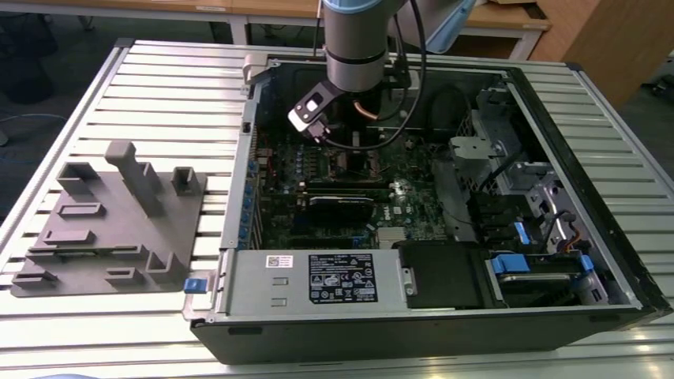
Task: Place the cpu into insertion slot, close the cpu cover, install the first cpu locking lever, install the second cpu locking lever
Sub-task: 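Place the cpu into insertion slot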
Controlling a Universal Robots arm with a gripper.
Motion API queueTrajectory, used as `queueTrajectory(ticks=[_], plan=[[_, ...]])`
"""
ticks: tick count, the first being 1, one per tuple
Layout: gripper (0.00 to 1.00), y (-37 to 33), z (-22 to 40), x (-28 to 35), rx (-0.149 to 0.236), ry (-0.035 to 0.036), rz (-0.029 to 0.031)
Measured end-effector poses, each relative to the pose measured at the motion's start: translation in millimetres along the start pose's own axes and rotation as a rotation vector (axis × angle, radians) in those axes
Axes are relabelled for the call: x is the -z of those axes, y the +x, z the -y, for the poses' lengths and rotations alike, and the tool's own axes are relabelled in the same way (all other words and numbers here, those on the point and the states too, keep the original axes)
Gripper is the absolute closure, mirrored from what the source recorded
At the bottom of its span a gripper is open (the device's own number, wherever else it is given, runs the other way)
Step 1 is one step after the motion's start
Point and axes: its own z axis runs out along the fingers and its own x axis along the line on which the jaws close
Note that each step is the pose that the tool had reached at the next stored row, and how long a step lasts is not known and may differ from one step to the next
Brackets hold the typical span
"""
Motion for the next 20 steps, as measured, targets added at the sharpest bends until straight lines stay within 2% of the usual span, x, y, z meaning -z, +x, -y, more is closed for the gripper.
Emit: queueTrajectory(ticks=[20], plan=[[0.46, 0.1, -0.6, -1.4, 0.0, -0.0001, 0.0]])
